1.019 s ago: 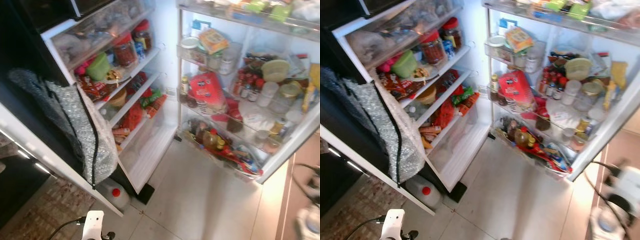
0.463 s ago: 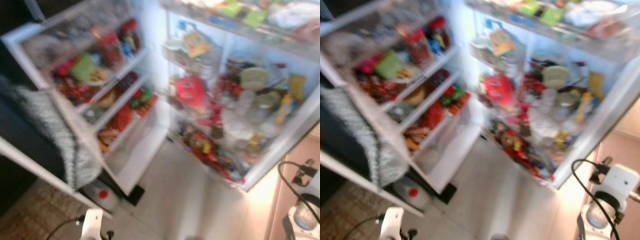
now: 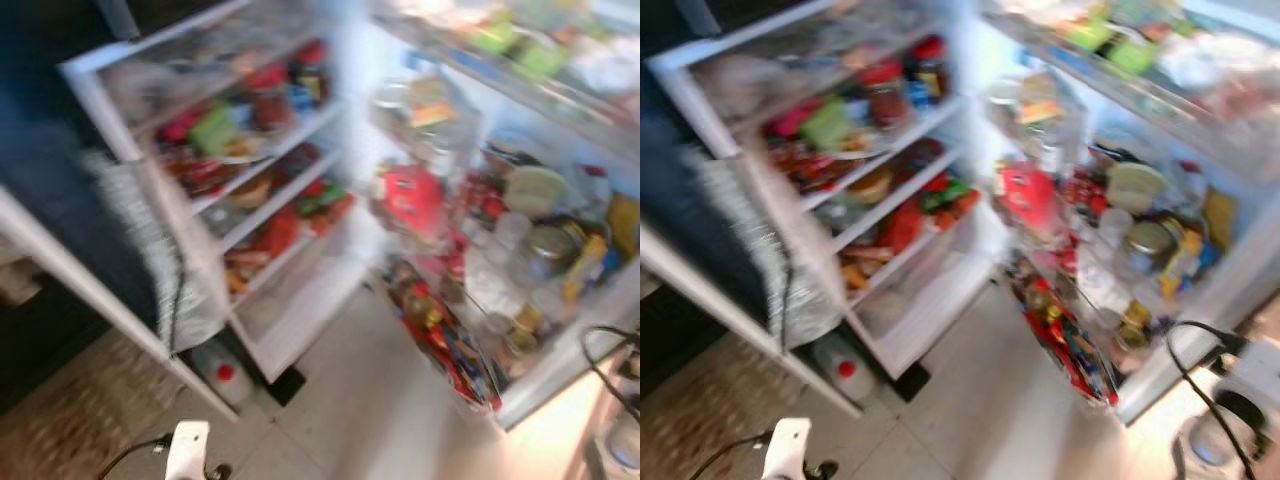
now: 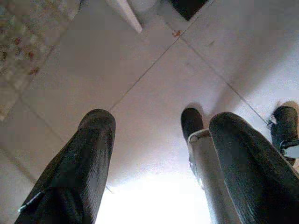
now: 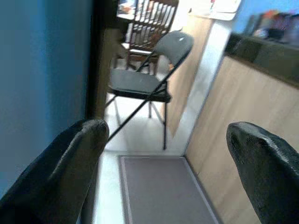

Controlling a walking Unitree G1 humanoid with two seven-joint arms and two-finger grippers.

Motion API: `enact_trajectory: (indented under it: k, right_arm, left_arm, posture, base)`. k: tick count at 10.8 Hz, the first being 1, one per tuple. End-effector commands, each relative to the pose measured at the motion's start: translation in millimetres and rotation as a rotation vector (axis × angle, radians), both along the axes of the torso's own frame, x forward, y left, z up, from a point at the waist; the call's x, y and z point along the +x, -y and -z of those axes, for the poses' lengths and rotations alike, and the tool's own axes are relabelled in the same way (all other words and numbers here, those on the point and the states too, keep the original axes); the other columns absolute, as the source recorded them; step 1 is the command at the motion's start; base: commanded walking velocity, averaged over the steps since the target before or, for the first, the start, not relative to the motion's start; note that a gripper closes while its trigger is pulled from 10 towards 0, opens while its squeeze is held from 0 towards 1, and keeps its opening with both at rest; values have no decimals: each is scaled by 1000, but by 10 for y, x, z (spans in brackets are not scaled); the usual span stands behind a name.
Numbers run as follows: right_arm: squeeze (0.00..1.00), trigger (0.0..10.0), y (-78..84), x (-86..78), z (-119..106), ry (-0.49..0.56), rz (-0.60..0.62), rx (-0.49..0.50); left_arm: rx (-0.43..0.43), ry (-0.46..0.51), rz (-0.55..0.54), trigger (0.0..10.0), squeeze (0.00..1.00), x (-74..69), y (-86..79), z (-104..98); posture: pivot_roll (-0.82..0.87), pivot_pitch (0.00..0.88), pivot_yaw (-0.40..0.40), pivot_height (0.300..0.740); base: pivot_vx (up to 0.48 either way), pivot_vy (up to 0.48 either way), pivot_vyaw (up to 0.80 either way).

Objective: Restocking fridge

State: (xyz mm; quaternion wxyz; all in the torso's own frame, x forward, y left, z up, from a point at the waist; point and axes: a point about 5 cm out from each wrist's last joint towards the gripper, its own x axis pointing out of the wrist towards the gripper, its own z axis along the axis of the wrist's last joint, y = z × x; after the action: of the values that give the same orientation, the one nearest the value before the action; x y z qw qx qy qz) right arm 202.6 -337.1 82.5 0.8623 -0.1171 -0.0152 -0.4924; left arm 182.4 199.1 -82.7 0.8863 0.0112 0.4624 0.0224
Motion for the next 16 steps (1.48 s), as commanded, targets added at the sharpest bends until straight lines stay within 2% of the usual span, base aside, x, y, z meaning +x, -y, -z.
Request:
enact_trajectory:
  k: [1,3,4,5,7,10,13,14,15,16]
  right_arm:
    - [0,10000,71,-117,-33,0,86,-13]
    - [0,10000,147,-257,7,-4,182,17]
    - [0,10000,172,-284,14,1,187,29]
    - [0,10000,174,-234,-3,15,146,49]
    - [0,10000,208,-144,-102,24,119,11]
    - [0,10000,166,-97,-94,24,69,14]
    - [0,10000,23,-44,-4,20,-82,69]
    - [0,10000,-102,13,22,2,-211,78]
    - [0,10000,-255,-1,50,-36,-340,39]
    - [0,10000,-296,-56,85,-47,-381,39]
  left_arm:
    - [11,-12,1,10000,0,-22,-45,5]
    - [11,-14,3,10000,0,-25,-46,6]
    - [12,-14,3,10000,0,-26,-50,6]
    - [14,-13,6,10000,0,-25,-56,4]
    - [15,-10,9,10000,0,-21,-63,1]
    - [17,-7,14,10000,0,-13,-69,-5]
    - [20,-5,13,10000,0,-9,-75,-8]
    - [20,-5,14,10000,0,-6,-72,-9]
    - [19,-3,12,10000,0,-1,-72,-11]
    - [19,-2,12,10000,0,5,-73,-14]
  posture:
    - [-248,69,115,740]
    - [-250,69,117,740]
    - [-253,68,121,740]
    - [-255,65,123,740]
    - [-252,59,125,740]
    - [-250,60,128,740]
    - [-246,68,127,740]
    - [-242,68,125,740]
    - [-241,69,124,740]
    - [-245,70,126,740]
  base:
    - [0,0,0]
    - [0,0,0]
    - [0,0,0]
    - [0,0,0]
    - [0,0,0]
    - [0,0,0]
    - [0,0,0]
    - [0,0,0]
    - [0,0,0]
    - [0,0,0]
